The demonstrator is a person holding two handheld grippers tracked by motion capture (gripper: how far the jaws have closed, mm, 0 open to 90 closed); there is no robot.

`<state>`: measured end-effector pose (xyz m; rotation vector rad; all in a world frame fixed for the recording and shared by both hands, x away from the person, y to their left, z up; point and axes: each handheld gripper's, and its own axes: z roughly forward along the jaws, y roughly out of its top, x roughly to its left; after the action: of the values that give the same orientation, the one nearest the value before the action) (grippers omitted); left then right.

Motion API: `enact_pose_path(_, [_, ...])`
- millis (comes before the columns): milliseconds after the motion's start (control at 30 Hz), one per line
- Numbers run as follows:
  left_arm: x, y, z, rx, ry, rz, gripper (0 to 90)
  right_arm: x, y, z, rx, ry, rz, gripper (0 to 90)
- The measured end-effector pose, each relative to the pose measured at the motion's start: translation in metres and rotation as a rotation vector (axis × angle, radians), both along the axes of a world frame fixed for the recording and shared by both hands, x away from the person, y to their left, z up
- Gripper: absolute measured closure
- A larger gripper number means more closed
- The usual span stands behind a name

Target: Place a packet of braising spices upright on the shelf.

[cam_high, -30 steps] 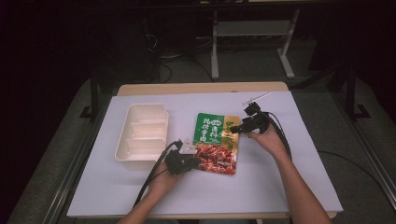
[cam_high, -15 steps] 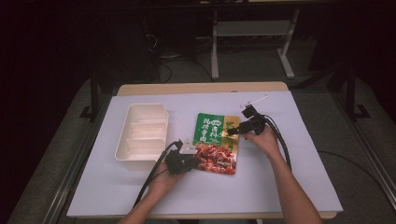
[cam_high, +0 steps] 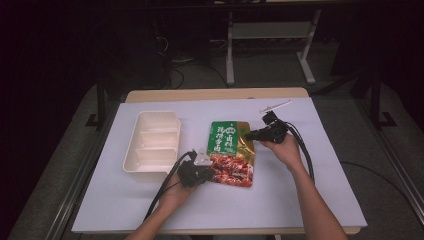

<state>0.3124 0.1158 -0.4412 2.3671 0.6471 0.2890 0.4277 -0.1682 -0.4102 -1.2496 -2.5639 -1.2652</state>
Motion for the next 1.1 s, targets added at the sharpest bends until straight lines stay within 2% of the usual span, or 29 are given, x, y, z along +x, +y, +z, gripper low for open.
enact_pose_path(133, [0.0,0.0,0.0,0.002,-0.004,0.001,89.9,-0.004,0.005,0.006,-0.011,-0.027,0.021,89.2])
enact_pose_path(200, [0.0,-0.001,0.0,0.003,-0.006,0.0,89.9,-0.005,0.005,0.007,-0.011,-0.028,0.02,89.4])
enact_pose_path(267, [0.0,-0.001,0.0,0.004,-0.007,-0.001,89.9,-0.006,0.006,0.009,0.005,-0.026,0.027,89.6])
enact_pose_path(300, [-0.001,-0.001,0.0,0.006,-0.006,-0.003,89.9,-0.006,0.005,0.01,0.032,-0.03,0.046,89.6])
enact_pose_path(367, [-0.001,-0.001,0.0,0.005,-0.006,-0.002,89.9,-0.006,0.005,0.01,0.039,-0.032,0.049,89.5])
enact_pose_path(433, [-0.001,-0.001,0.0,0.004,-0.007,-0.003,89.9,-0.005,0.005,0.006,0.048,-0.024,0.054,84.8])
enact_pose_path(467, [-0.001,-0.001,0.0,0.004,-0.008,-0.003,89.9,-0.002,0.005,0.0,0.064,0.007,0.054,77.5])
enact_pose_path(500, [-0.001,-0.001,0.0,0.004,-0.008,-0.003,89.9,-0.002,0.005,0.0,0.064,0.007,0.054,77.5])
enact_pose_path(600, [-0.001,-0.001,0.0,0.002,-0.007,-0.002,89.8,0.003,0.011,-0.013,0.035,0.042,0.059,70.5])
enact_pose_path(700, [-0.001,-0.001,0.0,0.002,-0.008,-0.001,89.9,0.005,0.014,-0.02,0.01,0.051,0.057,70.9])
enact_pose_path(800, [0.0,0.0,0.0,-0.003,-0.004,0.001,89.8,0.009,0.018,-0.032,0.016,0.081,0.06,73.7])
enact_pose_path(867, [-0.001,0.0,0.0,-0.003,-0.004,0.005,89.8,0.009,0.02,-0.035,0.009,0.074,0.056,78.7])
enact_pose_path(1033, [-0.001,0.0,0.0,-0.003,-0.006,0.007,89.7,0.009,0.018,-0.033,0.025,0.067,0.047,87.2])
enact_pose_path(1100, [-0.001,0.0,-0.001,-0.013,-0.004,0.01,89.6,0.008,0.017,-0.031,0.031,0.061,0.049,87.8])
